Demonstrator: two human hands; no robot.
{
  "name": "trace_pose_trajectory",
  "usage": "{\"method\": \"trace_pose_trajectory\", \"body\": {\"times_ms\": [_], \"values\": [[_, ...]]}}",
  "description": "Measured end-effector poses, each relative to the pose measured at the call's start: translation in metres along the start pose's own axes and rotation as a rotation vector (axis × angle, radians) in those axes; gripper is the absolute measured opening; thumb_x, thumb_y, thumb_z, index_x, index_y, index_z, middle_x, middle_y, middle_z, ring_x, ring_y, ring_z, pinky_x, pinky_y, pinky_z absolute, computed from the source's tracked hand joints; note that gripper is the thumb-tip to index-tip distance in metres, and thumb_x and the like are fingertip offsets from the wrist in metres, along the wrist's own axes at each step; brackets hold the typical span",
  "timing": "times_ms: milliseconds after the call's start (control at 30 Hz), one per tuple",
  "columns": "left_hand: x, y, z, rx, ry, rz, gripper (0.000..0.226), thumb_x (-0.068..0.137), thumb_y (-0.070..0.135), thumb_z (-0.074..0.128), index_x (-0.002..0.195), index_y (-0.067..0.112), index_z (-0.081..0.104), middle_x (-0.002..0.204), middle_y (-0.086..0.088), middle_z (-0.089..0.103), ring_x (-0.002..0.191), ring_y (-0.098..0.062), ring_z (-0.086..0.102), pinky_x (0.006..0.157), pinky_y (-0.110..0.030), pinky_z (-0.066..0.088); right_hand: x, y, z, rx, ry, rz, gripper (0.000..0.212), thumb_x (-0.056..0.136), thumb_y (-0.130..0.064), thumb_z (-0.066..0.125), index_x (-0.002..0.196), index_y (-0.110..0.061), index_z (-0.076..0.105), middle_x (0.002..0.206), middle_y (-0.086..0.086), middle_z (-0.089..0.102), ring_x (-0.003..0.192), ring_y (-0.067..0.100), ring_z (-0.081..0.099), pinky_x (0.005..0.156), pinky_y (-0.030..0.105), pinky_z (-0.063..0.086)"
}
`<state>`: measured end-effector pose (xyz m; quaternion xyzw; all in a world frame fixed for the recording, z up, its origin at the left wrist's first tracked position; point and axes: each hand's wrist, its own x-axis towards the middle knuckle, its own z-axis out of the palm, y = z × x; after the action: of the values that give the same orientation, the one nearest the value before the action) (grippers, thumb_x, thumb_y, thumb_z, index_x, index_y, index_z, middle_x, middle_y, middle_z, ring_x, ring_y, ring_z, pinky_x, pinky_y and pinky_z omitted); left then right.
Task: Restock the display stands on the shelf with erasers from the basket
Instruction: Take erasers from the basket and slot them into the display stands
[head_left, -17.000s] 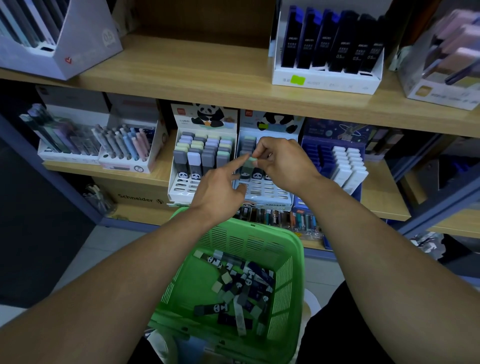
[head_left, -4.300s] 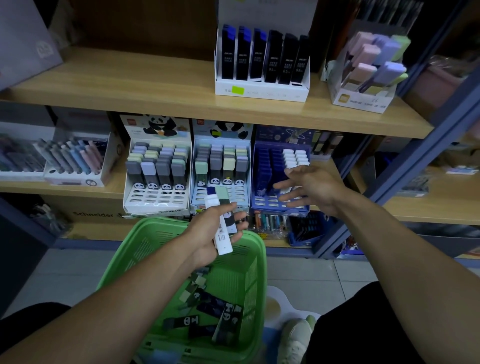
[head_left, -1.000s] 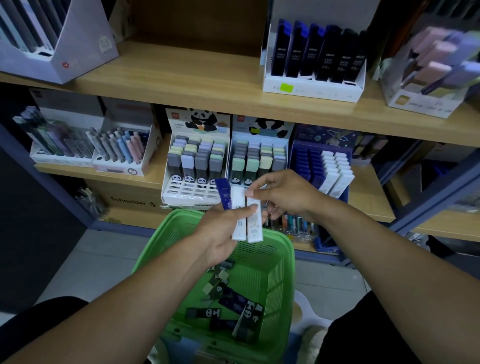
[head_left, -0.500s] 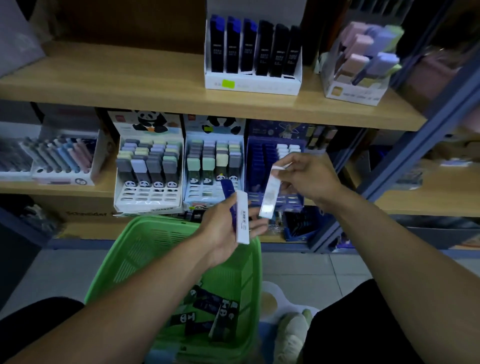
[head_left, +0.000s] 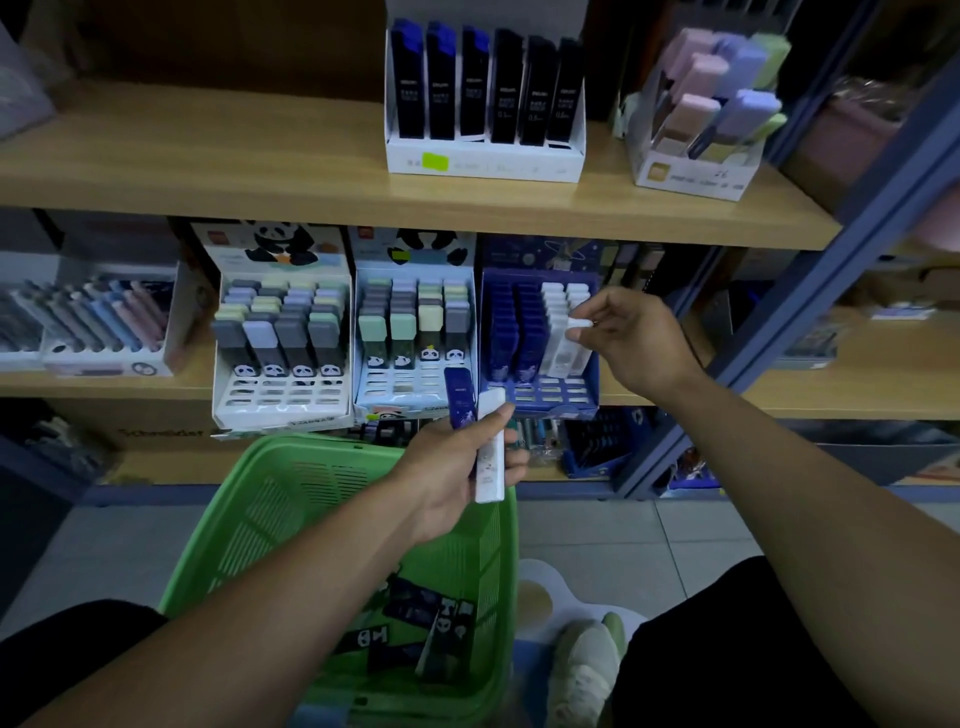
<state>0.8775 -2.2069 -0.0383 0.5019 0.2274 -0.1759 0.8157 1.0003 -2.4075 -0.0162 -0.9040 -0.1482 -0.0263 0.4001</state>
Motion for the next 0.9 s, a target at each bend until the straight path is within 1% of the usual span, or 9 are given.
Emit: {"method": "trace_pose_trajectory", "body": {"times_ms": [67,133,300,367,500,600,700,800,900], "values": [[-0.001,0.001,-0.001,-0.002,-0.005,0.007,0.029,0.091,0.023,0.068,0.110,0.001,0.067,0.096,-0.014,0.074,0.071,-0.022,0.074,0.062,-0.031,0.062,0.002,0.000,0.004,-0.011,-0.015,0.004,0.021,0.091,-0.025,0.073,0.093,-0.043,0.062,0.104,-0.006,0.066,0.095,0.016,0.066,0.091,0.037,0.054],[-0.002,0.003,-0.002,-0.057,-0.016,-0.010,0.025,0.097,0.023,0.062,0.112,0.002,0.065,0.098,-0.016,0.075,0.076,-0.027,0.074,0.064,-0.035,0.063,0.004,-0.003,0.006,0.036,-0.036,0.016,0.014,0.092,-0.018,0.072,0.095,-0.029,0.064,0.105,0.001,0.065,0.096,0.021,0.065,0.089,0.039,0.054],[-0.003,0.007,-0.005,-0.161,-0.103,-0.039,0.030,0.102,0.004,0.046,0.127,-0.009,0.055,0.110,-0.023,0.072,0.091,-0.032,0.074,0.067,-0.034,0.063,0.007,-0.007,0.004,0.018,-0.096,0.034,0.011,0.090,-0.013,0.073,0.099,-0.013,0.066,0.103,0.011,0.066,0.094,0.026,0.066,0.087,0.047,0.055],[-0.005,0.008,-0.004,-0.153,-0.122,-0.034,0.030,0.102,0.002,0.045,0.129,-0.009,0.054,0.112,-0.022,0.072,0.094,-0.032,0.074,0.067,-0.032,0.062,0.006,-0.005,0.004,-0.003,-0.098,0.040,0.012,0.090,-0.015,0.074,0.100,-0.014,0.067,0.103,0.008,0.067,0.094,0.023,0.067,0.088,0.045,0.055],[-0.006,0.008,-0.003,-0.094,-0.128,0.020,0.028,0.103,0.009,0.048,0.126,-0.004,0.058,0.112,-0.014,0.074,0.092,-0.030,0.075,0.069,-0.033,0.063,0.007,-0.001,0.004,-0.129,0.012,0.012,0.017,0.089,-0.025,0.076,0.106,-0.023,0.075,0.115,-0.001,0.072,0.103,0.012,0.067,0.096,0.037,0.055],[-0.009,0.008,-0.003,-0.063,-0.123,0.052,0.026,0.102,0.017,0.052,0.122,0.003,0.060,0.109,-0.008,0.076,0.086,-0.027,0.076,0.062,-0.031,0.062,0.010,-0.003,0.006,-0.181,0.000,0.015,0.021,0.091,-0.024,0.073,0.111,-0.017,0.076,0.121,0.001,0.071,0.109,0.014,0.065,0.100,0.034,0.052],[-0.011,0.008,-0.004,-0.028,-0.115,0.070,0.024,0.101,0.020,0.055,0.121,0.009,0.061,0.107,-0.008,0.076,0.087,-0.028,0.076,0.052,-0.027,0.060,0.011,-0.003,0.009,-0.223,0.051,0.019,0.018,0.089,-0.025,0.075,0.106,-0.017,0.077,0.112,0.000,0.074,0.098,0.010,0.066,0.097,0.030,0.053],[-0.011,0.007,-0.005,-0.007,-0.126,0.077,0.022,0.100,0.018,0.055,0.120,0.011,0.061,0.107,-0.010,0.076,0.091,-0.031,0.075,0.052,-0.027,0.060,0.013,0.000,0.011,-0.240,0.087,0.041,0.012,0.086,-0.026,0.079,0.097,-0.021,0.077,0.098,-0.003,0.076,0.084,0.003,0.063,0.091,0.031,0.056],[-0.010,0.006,-0.006,-0.010,-0.140,0.077,0.019,0.099,0.013,0.056,0.117,0.011,0.062,0.107,-0.012,0.076,0.092,-0.032,0.075,0.059,-0.030,0.062,0.014,-0.005,0.011,-0.303,0.062,0.097,0.012,0.087,-0.027,0.078,0.098,-0.022,0.078,0.100,-0.003,0.076,0.094,0.009,0.067,0.092,0.034,0.056]]}}
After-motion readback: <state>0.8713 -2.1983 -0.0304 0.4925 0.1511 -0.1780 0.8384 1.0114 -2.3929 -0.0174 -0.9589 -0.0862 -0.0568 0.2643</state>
